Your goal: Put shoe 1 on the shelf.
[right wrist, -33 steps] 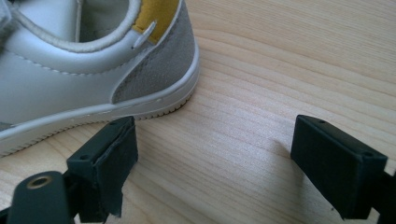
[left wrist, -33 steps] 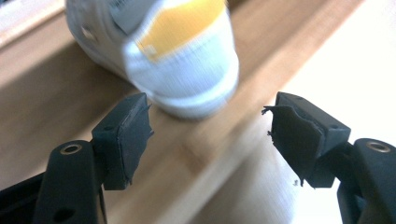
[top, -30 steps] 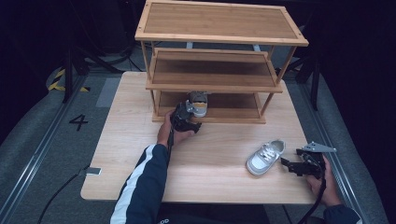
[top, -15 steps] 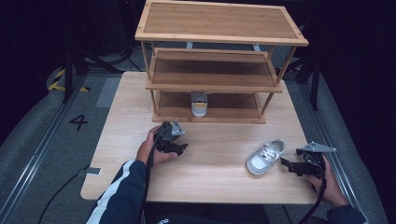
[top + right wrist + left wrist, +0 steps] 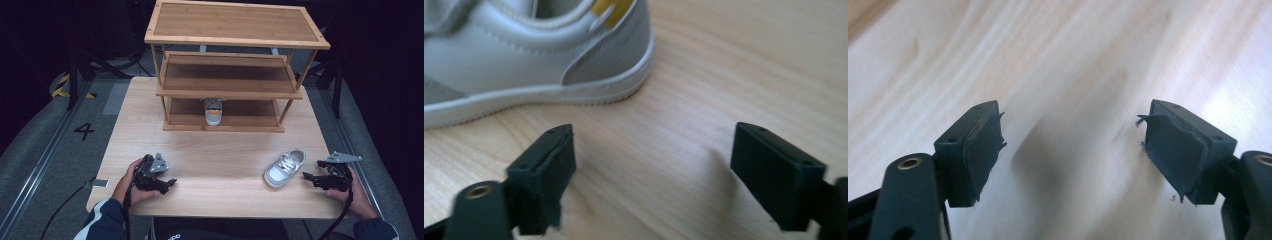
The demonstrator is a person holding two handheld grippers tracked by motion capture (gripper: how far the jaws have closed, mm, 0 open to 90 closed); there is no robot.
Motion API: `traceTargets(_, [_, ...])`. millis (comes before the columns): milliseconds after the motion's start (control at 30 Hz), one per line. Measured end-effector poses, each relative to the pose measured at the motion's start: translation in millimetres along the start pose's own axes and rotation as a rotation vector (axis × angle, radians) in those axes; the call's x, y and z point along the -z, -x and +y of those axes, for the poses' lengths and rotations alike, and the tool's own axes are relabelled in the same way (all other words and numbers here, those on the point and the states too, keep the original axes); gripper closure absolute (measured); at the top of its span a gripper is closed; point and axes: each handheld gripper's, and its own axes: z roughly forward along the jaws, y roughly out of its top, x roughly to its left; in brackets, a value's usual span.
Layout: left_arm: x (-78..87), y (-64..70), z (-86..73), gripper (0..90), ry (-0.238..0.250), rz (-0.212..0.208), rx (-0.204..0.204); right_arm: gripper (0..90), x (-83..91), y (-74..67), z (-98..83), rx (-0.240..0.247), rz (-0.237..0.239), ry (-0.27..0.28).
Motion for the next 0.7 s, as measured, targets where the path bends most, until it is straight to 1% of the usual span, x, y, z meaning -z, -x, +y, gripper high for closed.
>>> traceTargets(33, [2.2, -0.8, -4.7, 23.6, 0.009, -0.007, 0.014, 24.5, 3.7, 0.1, 1.8, 0.01, 0.011, 0.017])
traceTargets(67, [4.7, -2.7, -9.7, 23.3, 0.015, -0.014, 0.025, 24.8, 7.8, 0.1, 4.2, 0.028, 0.047, 0.034])
traceTargets(100, [4.7, -2.7, -9.7, 22.2, 0.015, -0.014, 0.025, 24.8, 7.8, 0.1, 4.2, 0.028, 0.047, 0.034])
traceTargets(133, [7.0, -6.4, -17.0, 21.4, 0.026, -0.03, 0.067, 26.0, 15.0, -2.5, 14.3, 0.066, 0.049, 0.053])
traceTargets(200, [7.8, -8.9, -24.1, 20.3, 0.049, -0.051, 0.111, 27.9, 17.6, -3.4, 22.9, 0.089, 0.056, 0.054])
traceTargets(233, [8.6, -9.3, -26.8, 19.7, 0.061, -0.044, 0.108, 29.0, 18.9, -4.0, 28.0, 0.102, 0.056, 0.06])
traceTargets(300, [9.1, -8.2, -30.8, 19.4, 0.083, -0.042, 0.12, 29.6, 20.7, -4.0, 38.4, 0.113, 0.067, 0.071])
traceTargets(333, [10.2, -8.3, -31.5, 19.4, 0.079, -0.037, 0.113, 31.1, 20.8, -3.8, 43.2, 0.117, 0.072, 0.073])
traceTargets(400, [10.6, -8.3, -32.2, 19.3, 0.083, -0.032, 0.112, 32.5, 19.7, -3.1, 52.1, 0.127, 0.068, 0.078])
traceTargets(433, [11.4, -7.4, -33.5, 19.2, 0.081, -0.037, 0.125, 33.1, 18.6, -2.6, 56.3, 0.128, 0.069, 0.077])
traceTargets(467, [11.6, -7.2, -33.6, 19.2, 0.081, -0.034, 0.125, 33.9, 17.1, -2.5, 60.0, 0.132, 0.067, 0.073])
traceTargets(567, [11.7, -7.4, -33.6, 19.2, 0.081, -0.032, 0.122, 37.9, 9.5, -2.2, 68.7, 0.123, 0.069, 0.049])
traceTargets(633, [11.6, -7.1, -33.7, 19.1, 0.082, -0.033, 0.126, 42.3, 3.6, -2.6, 72.4, 0.131, 0.072, 0.014])
traceTargets(667, [11.6, -7.1, -33.7, 19.1, 0.082, -0.033, 0.126, 44.6, 0.0, -2.6, 73.6, 0.134, 0.056, -0.007])
traceTargets(700, [11.5, -7.0, -33.8, 19.1, 0.084, -0.033, 0.127, 44.6, 0.0, -2.6, 73.6, 0.134, 0.056, -0.007])
